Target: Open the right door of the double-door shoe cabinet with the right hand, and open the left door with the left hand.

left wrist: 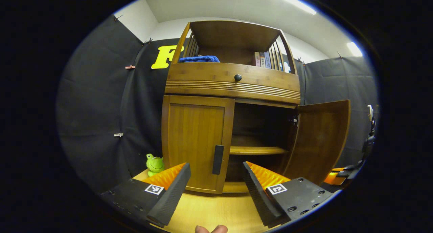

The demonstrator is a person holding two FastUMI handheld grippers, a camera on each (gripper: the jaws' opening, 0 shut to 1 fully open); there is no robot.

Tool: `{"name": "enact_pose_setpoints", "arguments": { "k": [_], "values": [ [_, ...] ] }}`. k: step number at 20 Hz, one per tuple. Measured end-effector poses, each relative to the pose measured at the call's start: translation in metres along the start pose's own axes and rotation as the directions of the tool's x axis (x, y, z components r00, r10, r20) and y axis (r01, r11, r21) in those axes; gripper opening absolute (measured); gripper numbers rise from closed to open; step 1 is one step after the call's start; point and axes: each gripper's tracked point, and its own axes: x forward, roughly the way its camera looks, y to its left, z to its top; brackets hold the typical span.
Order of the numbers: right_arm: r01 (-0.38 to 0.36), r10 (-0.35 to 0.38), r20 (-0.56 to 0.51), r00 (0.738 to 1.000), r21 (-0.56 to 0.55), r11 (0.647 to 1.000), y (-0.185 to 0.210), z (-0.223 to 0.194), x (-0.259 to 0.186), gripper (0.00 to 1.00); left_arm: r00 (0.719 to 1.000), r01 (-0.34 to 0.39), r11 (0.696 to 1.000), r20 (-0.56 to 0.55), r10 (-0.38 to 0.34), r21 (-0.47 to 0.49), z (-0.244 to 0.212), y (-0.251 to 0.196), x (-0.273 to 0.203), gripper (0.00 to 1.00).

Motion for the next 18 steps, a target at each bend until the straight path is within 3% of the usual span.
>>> {"name": "enact_pose_setpoints", "arguments": {
  "k": [5,10,11,15,18],
  "values": [
    [0.008,-0.008,0.013,1.0,0.02,1.0,-0.024,0.006,-0.008,0.17,1.0,-0.018,1.0,0.002,0.018,0.0,0.003,0.0,-0.005,0.95],
    [0.083,-0.08,0.054,0.995,-0.038,0.996,-0.067,0.02,-0.025,0.17,1.0,-0.019,1.0,0.004,0.019,0.006,0.006,-0.002,-0.003,0.97],
    [0.077,-0.075,0.065,0.995,-0.032,0.997,-0.07,0.025,-0.029,0.17,1.0,-0.016,1.0,0.008,0.016,0.007,0.006,-0.002,-0.001,0.93],
    [0.084,-0.084,0.076,0.994,-0.002,0.996,-0.071,0.032,-0.047,0.17,1.0,0.006,1.0,0.002,-0.006,0.014,0.004,-0.011,0.008,0.93],
    [0.168,-0.166,0.112,0.98,-0.013,0.986,-0.087,0.047,-0.069,0.18,0.999,0.032,0.999,0.014,-0.033,0.026,0.005,-0.018,0.019,0.94]
  ]
}}
